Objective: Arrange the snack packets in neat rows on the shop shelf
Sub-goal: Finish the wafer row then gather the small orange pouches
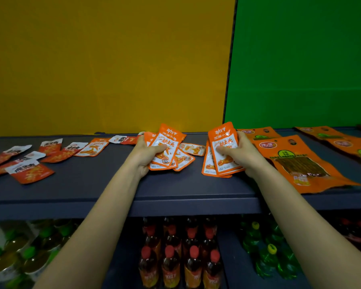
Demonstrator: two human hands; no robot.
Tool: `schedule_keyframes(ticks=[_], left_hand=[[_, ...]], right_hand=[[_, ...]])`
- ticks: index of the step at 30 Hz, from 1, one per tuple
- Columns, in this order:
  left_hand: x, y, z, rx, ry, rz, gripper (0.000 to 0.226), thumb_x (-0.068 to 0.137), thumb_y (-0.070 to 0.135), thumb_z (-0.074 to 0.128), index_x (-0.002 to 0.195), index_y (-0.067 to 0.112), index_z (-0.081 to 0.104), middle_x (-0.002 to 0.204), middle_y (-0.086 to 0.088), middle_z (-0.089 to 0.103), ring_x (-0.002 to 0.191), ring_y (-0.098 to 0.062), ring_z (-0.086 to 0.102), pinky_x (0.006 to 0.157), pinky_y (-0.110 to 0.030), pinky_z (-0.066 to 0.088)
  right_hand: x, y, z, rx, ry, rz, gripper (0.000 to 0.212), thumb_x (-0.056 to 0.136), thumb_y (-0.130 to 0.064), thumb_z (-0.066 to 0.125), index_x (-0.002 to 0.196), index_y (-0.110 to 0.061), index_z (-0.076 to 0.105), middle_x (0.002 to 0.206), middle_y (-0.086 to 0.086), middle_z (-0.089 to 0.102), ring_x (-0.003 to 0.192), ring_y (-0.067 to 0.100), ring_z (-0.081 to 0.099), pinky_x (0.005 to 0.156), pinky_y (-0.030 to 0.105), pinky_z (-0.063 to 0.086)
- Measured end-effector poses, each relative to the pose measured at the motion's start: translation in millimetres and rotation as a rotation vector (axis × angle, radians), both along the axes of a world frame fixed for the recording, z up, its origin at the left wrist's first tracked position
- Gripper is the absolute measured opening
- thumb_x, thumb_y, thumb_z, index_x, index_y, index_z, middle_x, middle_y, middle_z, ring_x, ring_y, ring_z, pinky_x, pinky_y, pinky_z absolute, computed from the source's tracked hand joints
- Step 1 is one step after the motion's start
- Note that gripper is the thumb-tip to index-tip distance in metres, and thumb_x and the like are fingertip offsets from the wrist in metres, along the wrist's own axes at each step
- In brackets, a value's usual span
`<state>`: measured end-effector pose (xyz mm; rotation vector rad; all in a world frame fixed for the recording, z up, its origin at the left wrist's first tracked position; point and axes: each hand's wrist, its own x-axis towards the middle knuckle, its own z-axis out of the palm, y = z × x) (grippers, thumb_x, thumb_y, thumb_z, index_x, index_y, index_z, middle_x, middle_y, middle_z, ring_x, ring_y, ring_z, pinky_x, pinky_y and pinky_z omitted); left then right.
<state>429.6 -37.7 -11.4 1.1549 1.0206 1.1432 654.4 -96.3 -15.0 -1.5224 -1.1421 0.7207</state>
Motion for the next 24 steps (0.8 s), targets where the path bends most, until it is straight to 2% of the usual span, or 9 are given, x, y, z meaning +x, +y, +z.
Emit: schedule_keyframes(ticks=[3,5,8,11,14,17,19,22,24], left_hand=[[-10,-2,6,0.013,-0.081,-0.021,0.041,0.084,0.002,0.062,0.118,0.012,0.043,0.112,-0.013,0.061,0.076,-0.020,0.064,0.051,-0.032,0.057],[-14,-4,10,0.005,-0.128,-0.040,0.041,0.085,0.006,0.062,0.121,0.014,0.043,0.111,-0.011,0.061,0.078,-0.020,0.064,0.055,-0.033,0.054],[-12,-11,17,-0.020,-0.153,-0.079,0.036,0.085,0.013,0.063,0.116,0.018,0.045,0.098,-0.005,0.065,0.075,-0.018,0.066,0.047,-0.029,0.055],[1,-20,22,-0.026,-0.172,-0.159,0.029,0.084,0.016,0.064,0.110,0.015,0.052,0.089,-0.004,0.067,0.063,-0.015,0.069,0.044,-0.024,0.054],[25,-31,21,-0.031,-0.151,-0.293,0.016,0.083,0.019,0.066,0.095,0.009,0.061,0.075,-0.003,0.072,0.051,-0.010,0.068,0.043,-0.022,0.054],[58,-48,14,-0.038,-0.122,-0.451,0.011,0.082,0.019,0.066,0.084,0.008,0.064,0.060,-0.001,0.073,0.052,-0.012,0.069,0.046,-0.024,0.055],[84,-64,6,-0.055,-0.116,-0.585,0.012,0.083,0.017,0.064,0.079,0.006,0.066,0.059,-0.003,0.072,0.052,-0.013,0.069,0.048,-0.025,0.056],[124,-93,-5,-0.115,-0.100,-0.799,0.021,0.079,0.018,0.065,0.064,0.005,0.073,0.061,-0.007,0.072,0.052,-0.014,0.068,0.049,-0.024,0.055],[153,-116,-13,-0.153,-0.087,-0.900,0.023,0.077,0.019,0.066,0.060,0.005,0.074,0.062,-0.008,0.072,0.053,-0.015,0.069,0.050,-0.025,0.055]], right_hand=[[-4,-11,7,0.071,0.080,-0.030,0.040,0.082,-0.015,0.068,0.110,-0.025,0.042,0.108,0.000,0.059,0.082,0.013,0.060,0.061,0.024,0.048],[-5,-23,14,0.111,0.124,-0.069,0.041,0.082,-0.017,0.069,0.113,-0.025,0.043,0.100,-0.004,0.060,0.078,0.010,0.061,0.059,0.024,0.048],[-5,-48,19,0.184,0.184,-0.139,0.048,0.081,-0.018,0.070,0.122,-0.022,0.045,0.095,-0.007,0.062,0.079,0.009,0.063,0.060,0.026,0.053],[-1,-84,18,0.246,0.213,-0.228,0.046,0.081,-0.018,0.070,0.119,-0.024,0.046,0.095,-0.009,0.064,0.078,0.007,0.064,0.055,0.021,0.052],[9,-127,10,0.272,0.249,-0.319,0.047,0.081,-0.017,0.069,0.121,-0.025,0.046,0.102,-0.005,0.066,0.083,0.010,0.066,0.064,0.025,0.054],[22,-177,0,0.278,0.279,-0.432,0.045,0.081,-0.018,0.069,0.119,-0.026,0.046,0.099,-0.006,0.067,0.072,0.005,0.069,0.052,0.019,0.054],[33,-212,-8,0.275,0.294,-0.530,0.046,0.081,-0.019,0.069,0.120,-0.023,0.047,0.100,-0.004,0.067,0.073,0.007,0.070,0.053,0.021,0.054],[52,-264,-21,0.270,0.311,-0.691,0.050,0.079,-0.023,0.071,0.123,-0.021,0.048,0.104,-0.001,0.068,0.084,0.016,0.069,0.064,0.030,0.055],[66,-299,-32,0.282,0.323,-0.781,0.049,0.078,-0.022,0.072,0.122,-0.019,0.050,0.101,0.001,0.069,0.082,0.018,0.069,0.064,0.031,0.054]])
